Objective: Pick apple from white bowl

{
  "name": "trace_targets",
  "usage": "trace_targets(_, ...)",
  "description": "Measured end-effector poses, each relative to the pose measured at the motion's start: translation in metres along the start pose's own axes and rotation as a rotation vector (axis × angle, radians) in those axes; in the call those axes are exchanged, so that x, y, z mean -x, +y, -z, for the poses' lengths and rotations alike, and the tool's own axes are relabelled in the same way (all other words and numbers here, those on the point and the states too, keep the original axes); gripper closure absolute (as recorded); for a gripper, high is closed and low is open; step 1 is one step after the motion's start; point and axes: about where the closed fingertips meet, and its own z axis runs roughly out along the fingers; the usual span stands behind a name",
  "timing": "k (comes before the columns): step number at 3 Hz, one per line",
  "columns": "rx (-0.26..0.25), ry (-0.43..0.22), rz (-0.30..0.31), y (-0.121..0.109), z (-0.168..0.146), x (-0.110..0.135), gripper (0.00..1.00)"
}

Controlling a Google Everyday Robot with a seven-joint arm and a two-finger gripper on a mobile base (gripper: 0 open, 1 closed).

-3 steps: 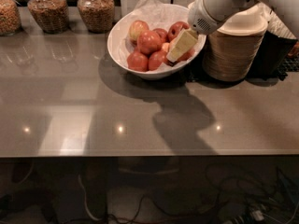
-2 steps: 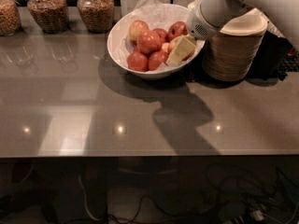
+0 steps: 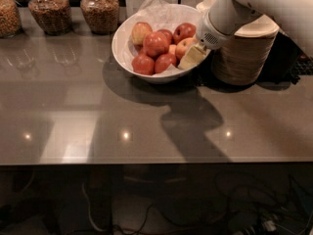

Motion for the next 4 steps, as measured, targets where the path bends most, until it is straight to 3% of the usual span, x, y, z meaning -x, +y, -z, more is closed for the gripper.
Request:
trace_targets(2, 0.007, 0.027, 0.004, 0.004, -0.002, -0.006, 0.86)
trace_targets(3, -0.006, 0.009, 0.027, 0.008, 0.012, -0.007, 1.0)
trace_targets(4, -0.024, -0.057, 0.054, 0.006, 0.043, -0.003, 1.0)
